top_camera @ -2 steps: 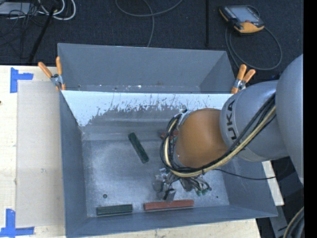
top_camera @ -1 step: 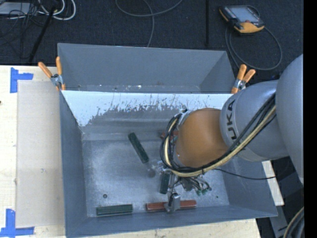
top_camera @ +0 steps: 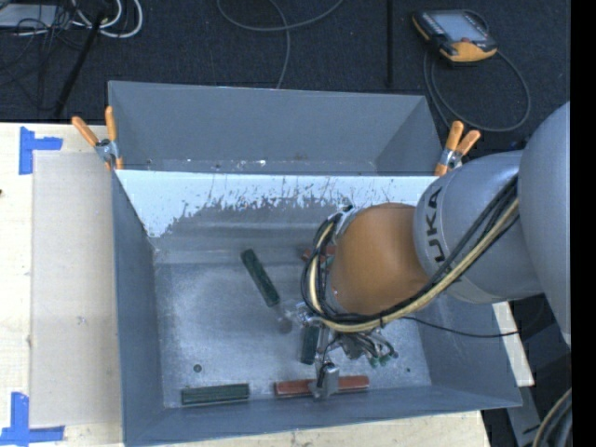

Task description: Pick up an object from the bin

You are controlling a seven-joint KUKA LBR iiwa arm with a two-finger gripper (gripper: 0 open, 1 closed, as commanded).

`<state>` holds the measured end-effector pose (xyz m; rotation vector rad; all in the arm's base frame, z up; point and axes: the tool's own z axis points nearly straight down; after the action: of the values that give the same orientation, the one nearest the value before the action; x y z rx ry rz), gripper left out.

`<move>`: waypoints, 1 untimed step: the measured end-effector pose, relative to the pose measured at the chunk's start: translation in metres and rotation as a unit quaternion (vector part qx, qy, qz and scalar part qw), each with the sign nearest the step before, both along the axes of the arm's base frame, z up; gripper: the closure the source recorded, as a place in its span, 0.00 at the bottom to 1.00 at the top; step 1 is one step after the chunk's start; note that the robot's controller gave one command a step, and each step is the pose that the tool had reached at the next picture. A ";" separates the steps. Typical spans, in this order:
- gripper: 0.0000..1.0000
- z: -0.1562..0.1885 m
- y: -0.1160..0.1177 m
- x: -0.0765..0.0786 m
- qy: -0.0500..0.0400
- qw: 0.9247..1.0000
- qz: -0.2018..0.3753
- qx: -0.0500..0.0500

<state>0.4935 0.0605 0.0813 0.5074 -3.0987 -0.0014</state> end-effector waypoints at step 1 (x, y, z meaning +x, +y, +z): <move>0.00 0.010 -0.012 0.036 0.000 0.999 0.038 0.000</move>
Offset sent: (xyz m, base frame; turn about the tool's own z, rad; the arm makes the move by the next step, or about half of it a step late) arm 0.0352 -0.0762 -0.0053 -0.2679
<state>0.5290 0.0482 0.0909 0.6252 -3.0774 -0.0015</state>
